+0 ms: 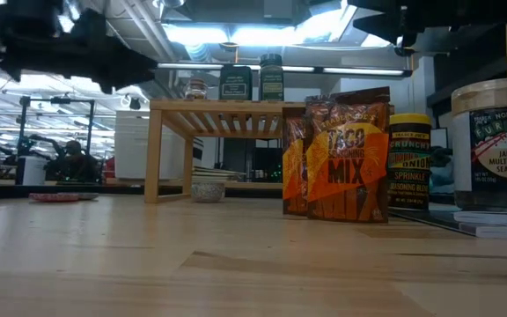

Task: Shelf spices
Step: Remove the brown seasoning bottle from the shelf

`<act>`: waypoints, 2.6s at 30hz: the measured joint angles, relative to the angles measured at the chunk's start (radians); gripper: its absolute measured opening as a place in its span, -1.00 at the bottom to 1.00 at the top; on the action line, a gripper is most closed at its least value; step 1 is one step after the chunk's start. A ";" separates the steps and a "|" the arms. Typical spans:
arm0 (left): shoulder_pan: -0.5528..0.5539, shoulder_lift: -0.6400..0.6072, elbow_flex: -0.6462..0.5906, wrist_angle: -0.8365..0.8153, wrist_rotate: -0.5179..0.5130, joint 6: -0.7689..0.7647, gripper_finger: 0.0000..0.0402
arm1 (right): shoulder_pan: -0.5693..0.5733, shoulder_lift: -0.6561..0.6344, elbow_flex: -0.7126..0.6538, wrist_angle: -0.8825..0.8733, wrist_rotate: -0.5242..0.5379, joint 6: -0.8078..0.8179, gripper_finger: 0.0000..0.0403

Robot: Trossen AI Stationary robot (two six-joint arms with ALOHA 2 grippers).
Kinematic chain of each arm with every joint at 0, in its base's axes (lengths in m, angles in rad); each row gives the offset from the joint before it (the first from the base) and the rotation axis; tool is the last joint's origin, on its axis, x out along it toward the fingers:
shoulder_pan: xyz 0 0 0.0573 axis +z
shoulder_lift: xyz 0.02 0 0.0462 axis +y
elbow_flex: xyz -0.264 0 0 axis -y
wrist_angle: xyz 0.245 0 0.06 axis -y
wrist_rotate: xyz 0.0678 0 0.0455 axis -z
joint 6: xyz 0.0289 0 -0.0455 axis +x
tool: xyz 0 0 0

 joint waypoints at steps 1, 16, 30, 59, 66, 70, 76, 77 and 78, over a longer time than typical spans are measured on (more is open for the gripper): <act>0.012 0.039 0.017 -0.014 0.018 0.002 0.20 | 0.000 0.000 0.000 0.000 0.000 0.000 0.95; 0.050 0.267 0.140 -0.001 0.081 0.102 0.20 | 0.000 0.000 0.000 -0.156 0.000 0.000 0.95; 0.076 0.274 0.153 -0.001 0.070 0.101 0.20 | 0.000 0.000 -0.001 -0.192 0.000 0.000 0.95; 0.076 0.274 0.153 -0.002 0.069 0.022 0.20 | 0.000 0.000 -0.001 -0.238 -0.001 0.000 0.95; 0.076 0.274 0.153 -0.002 0.069 0.017 0.20 | 0.000 0.000 -0.001 -0.260 0.000 0.000 0.95; 0.076 0.274 0.153 -0.002 0.069 0.007 0.20 | 0.000 0.000 -0.001 -0.259 -0.001 0.000 0.95; 0.078 0.275 0.153 -0.002 0.105 -0.014 0.20 | 0.000 0.000 -0.001 -0.259 -0.001 0.000 0.95; 0.080 0.275 0.153 -0.002 0.121 -0.018 0.20 | 0.000 0.000 -0.001 -0.259 -0.001 0.000 0.95; 0.082 0.275 0.153 -0.002 0.133 -0.025 0.20 | 0.000 0.000 -0.001 -0.259 -0.001 0.000 0.95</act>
